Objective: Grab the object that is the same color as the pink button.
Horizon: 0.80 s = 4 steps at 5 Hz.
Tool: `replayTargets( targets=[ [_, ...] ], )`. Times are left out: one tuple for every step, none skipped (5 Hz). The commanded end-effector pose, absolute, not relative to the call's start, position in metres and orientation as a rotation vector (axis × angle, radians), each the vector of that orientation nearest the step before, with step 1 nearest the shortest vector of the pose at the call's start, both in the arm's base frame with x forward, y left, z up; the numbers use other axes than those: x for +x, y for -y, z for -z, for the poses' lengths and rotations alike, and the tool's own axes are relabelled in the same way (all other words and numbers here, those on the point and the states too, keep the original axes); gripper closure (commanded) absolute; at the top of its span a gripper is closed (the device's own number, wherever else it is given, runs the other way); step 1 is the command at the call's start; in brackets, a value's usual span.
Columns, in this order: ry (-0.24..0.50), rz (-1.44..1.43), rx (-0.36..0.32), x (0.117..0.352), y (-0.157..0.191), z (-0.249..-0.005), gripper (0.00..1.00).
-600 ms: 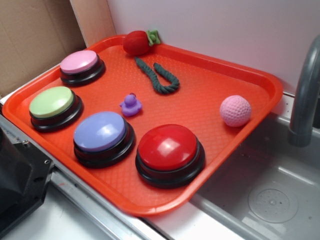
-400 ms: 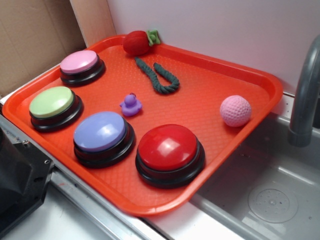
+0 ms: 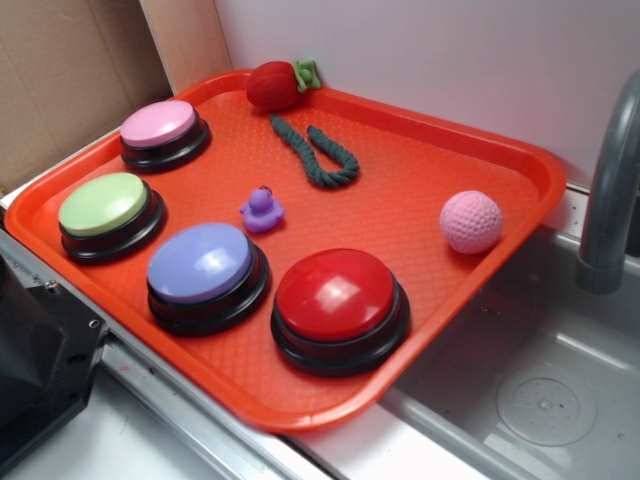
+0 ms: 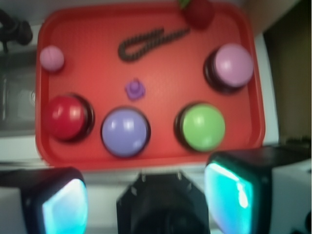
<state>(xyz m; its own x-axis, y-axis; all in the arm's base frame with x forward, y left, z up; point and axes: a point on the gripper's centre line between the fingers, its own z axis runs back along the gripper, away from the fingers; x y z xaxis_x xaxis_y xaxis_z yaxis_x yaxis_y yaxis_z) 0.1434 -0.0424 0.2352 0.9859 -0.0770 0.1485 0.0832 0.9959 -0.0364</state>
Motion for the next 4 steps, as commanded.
replayTargets(
  targets=[
    [0.262,0.305,-0.033,0.207,0.117,-0.216,0.0],
    [0.222,0.352,0.019,0.239,0.14,-0.164,0.0],
    [0.202,0.343,0.052,0.247,0.145,-0.13,0.0],
    [0.208,0.347,0.028,0.256,0.159,-0.119,0.0]
  ],
)
